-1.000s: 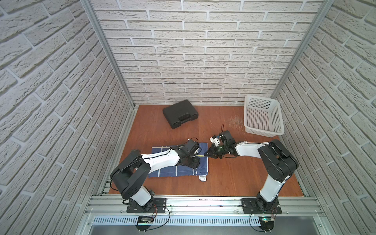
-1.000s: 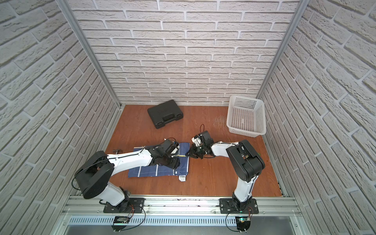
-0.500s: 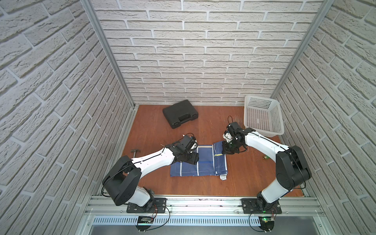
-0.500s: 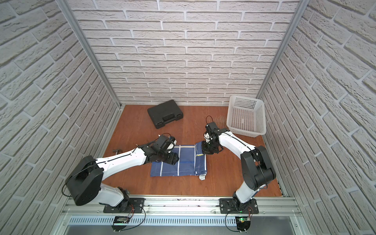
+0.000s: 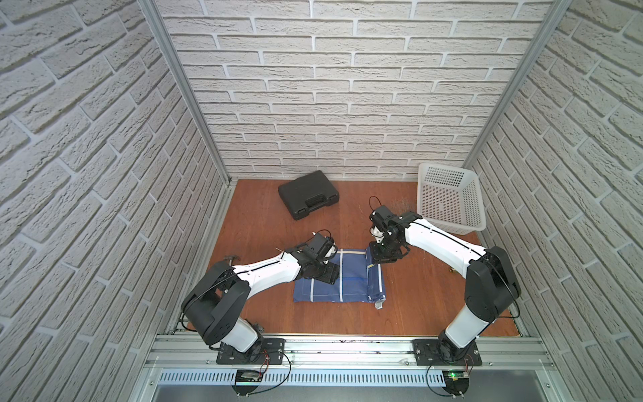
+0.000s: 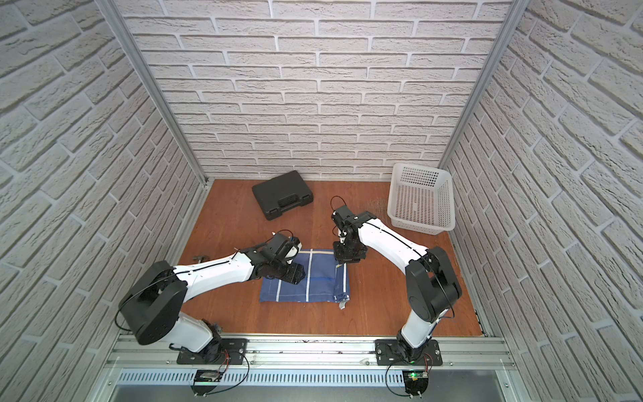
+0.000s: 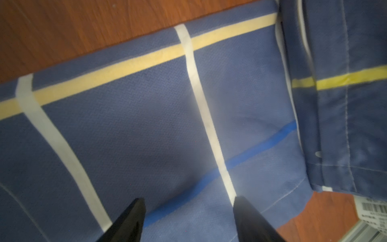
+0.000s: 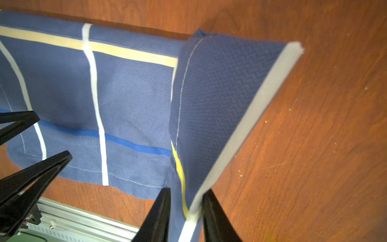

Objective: Roll up the pillowcase
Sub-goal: Roll the pillowcase at the center of the board.

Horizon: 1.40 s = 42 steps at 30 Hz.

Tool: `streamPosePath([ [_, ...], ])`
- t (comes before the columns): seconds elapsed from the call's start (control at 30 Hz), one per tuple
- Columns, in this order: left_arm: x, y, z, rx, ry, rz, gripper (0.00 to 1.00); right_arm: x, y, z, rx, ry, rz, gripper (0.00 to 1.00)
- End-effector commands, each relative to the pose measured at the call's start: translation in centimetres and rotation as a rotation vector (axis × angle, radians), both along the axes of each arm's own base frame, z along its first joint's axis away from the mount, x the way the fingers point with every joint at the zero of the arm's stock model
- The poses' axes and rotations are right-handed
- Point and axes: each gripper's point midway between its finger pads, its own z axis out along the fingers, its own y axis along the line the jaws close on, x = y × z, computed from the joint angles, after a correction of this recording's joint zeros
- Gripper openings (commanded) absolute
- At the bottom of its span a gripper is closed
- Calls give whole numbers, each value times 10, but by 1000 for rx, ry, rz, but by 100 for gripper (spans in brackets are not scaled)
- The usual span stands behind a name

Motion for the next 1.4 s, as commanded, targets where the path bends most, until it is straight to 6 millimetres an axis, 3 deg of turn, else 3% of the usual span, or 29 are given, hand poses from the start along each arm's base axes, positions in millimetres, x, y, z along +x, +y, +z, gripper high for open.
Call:
streamPosePath([
  [0.0, 1, 2, 1, -21, -19, -2, 71, -5, 15, -2, 2, 28, 16, 25],
  [0.4, -3, 14, -3, -19, -25, 23, 72, -10, 56, -7, 0, 49, 134, 16],
  [0.67, -4, 17, -14, 3, -11, 15, 71, -20, 73, -11, -2, 80, 214, 12],
  [1.07, -4, 29, -31, 112, 8, -10, 70, -34, 57, 4, -48, 99, 309, 4],
  [1.23, -5, 30, -37, 121, 16, -10, 69, -41, 52, 1, -72, 133, 358, 3],
  [1.37, -4, 29, -36, 115, 18, -8, 69, -42, 62, -2, -60, 140, 377, 3],
])
